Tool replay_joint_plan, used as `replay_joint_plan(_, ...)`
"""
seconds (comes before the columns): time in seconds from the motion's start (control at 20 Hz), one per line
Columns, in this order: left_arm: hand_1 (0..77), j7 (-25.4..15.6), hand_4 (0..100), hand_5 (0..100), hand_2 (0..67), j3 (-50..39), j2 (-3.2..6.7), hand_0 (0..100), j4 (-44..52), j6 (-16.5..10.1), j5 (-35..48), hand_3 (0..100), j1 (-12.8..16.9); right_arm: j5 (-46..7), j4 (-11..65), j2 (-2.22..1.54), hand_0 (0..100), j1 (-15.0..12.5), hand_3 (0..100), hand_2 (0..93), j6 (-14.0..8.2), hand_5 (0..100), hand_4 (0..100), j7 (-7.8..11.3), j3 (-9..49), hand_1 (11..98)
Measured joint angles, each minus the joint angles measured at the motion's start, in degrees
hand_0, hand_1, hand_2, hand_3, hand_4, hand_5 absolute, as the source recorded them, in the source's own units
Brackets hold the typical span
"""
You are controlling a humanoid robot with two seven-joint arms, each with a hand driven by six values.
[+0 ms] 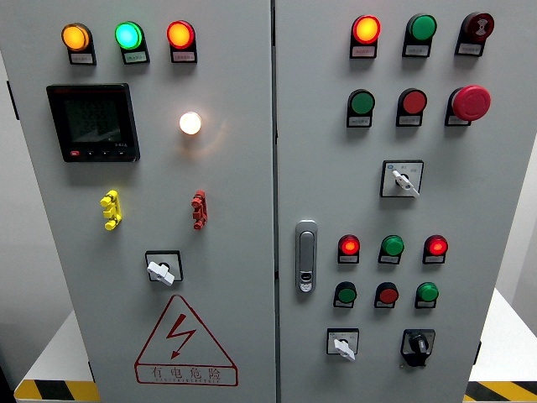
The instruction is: Trip black knob to open circuit
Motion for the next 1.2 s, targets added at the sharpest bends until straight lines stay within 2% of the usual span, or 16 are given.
replay_joint_plan(0.5, 3.1, 0.0, 7, 2, 12.9, 0.0, 0.01, 0, 0.0, 0.0, 0.0, 21, 0.0, -0.1, 0.2, -0.09, 65, 0.2, 18, 3.0, 0.2, 19, 12, -0.43, 1.5, 32.3)
replay_joint_plan(0.65, 3.1, 0.0, 7, 2, 12.9, 0.0, -0.01, 0, 0.0, 0.0, 0.0, 21, 0.0, -2.9, 0.2, -0.09, 65, 1.4, 18, 3.1, 1.6, 19, 12, -1.26, 8.4, 32.4)
replay_joint_plan(1.0, 3.0, 0.0, 7, 2, 12.9, 0.0, 0.01, 0, 0.0, 0.0, 0.0, 21, 0.0, -23.4, -1.0, -0.19, 64, 3.5, 18, 3.1, 5.1, 18, 12, -3.24, 30.6, 32.5)
replay_joint_plan(1.05, 3.0, 0.0, 7, 2, 12.9, 0.0, 0.0, 0, 0.0, 0.0, 0.0, 21, 0.0, -25.1, -1.5, -0.29, 64, 3.9, 18, 3.1, 5.7, 18, 12, -3.47, 32.9, 32.6)
replay_joint_plan(1.15, 3.0, 0.0, 7, 2, 12.9, 0.0, -0.02, 0, 0.0, 0.0, 0.0, 21, 0.0, -26.1, -2.7, -0.73, 64, 4.6, 18, 3.1, 6.2, 18, 12, -3.66, 34.4, 32.6)
replay_joint_plan(1.2, 3.0, 0.0, 7, 2, 12.9, 0.0, -0.02, 0, 0.0, 0.0, 0.0, 21, 0.0, -26.1, -3.4, -1.11, 64, 5.3, 18, 3.1, 6.3, 18, 12, -3.69, 34.6, 32.6)
